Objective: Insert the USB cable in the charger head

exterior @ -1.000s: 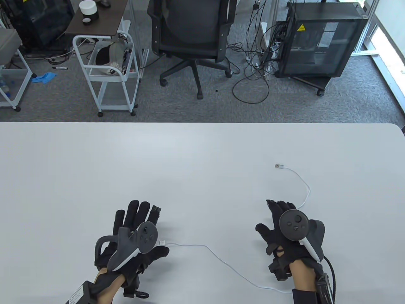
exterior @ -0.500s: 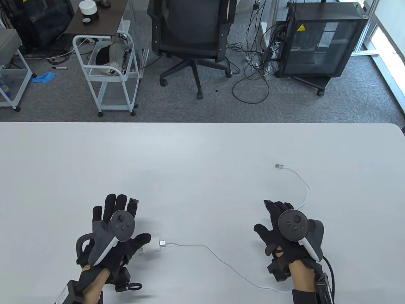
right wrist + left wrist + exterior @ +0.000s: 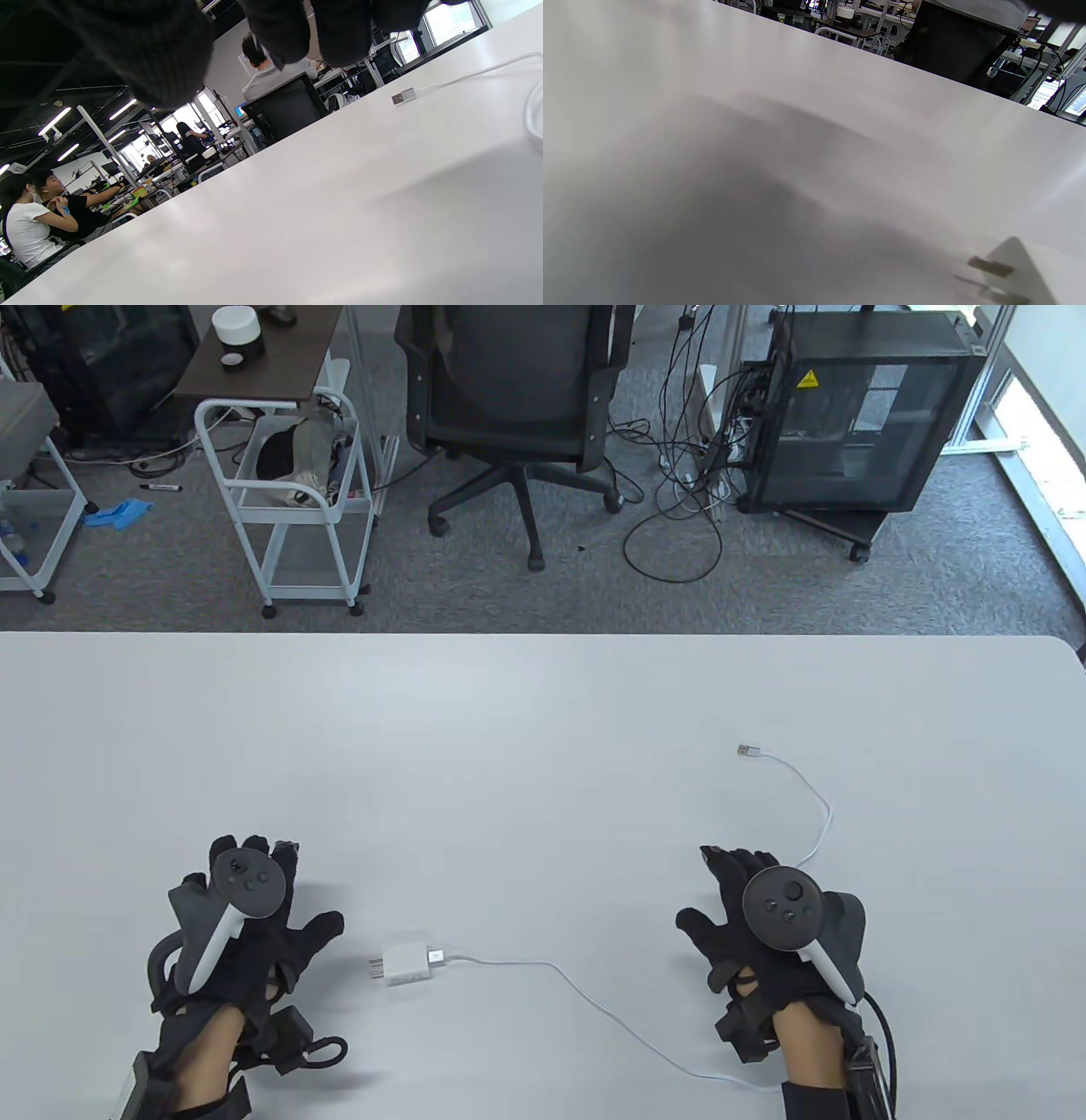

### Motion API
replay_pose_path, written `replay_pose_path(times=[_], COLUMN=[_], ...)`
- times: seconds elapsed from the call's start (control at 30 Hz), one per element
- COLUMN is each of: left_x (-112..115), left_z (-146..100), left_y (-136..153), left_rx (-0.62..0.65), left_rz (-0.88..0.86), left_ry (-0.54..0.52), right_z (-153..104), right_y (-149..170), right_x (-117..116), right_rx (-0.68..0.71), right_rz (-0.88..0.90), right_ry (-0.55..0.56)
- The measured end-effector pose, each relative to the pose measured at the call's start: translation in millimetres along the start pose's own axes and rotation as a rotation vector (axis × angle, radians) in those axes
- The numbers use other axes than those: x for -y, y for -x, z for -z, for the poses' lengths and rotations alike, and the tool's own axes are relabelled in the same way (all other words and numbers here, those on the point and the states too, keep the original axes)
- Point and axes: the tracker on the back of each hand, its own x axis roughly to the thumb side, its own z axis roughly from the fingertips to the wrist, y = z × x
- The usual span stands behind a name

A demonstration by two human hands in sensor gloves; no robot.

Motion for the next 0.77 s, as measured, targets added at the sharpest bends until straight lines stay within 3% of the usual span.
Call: replay_pose_path(times=[0.77], left_x=[6.7], left_z=[-0.9], left_y=[-5.1], left_rx=[0.011], left_rz=[0.026], left_ry=[0.053], right_z=[-0.7], right_y=[0.2], right_x=[-2.2], right_rx=[-0.003], right_rz=[-0.022], right_ry=[-0.013])
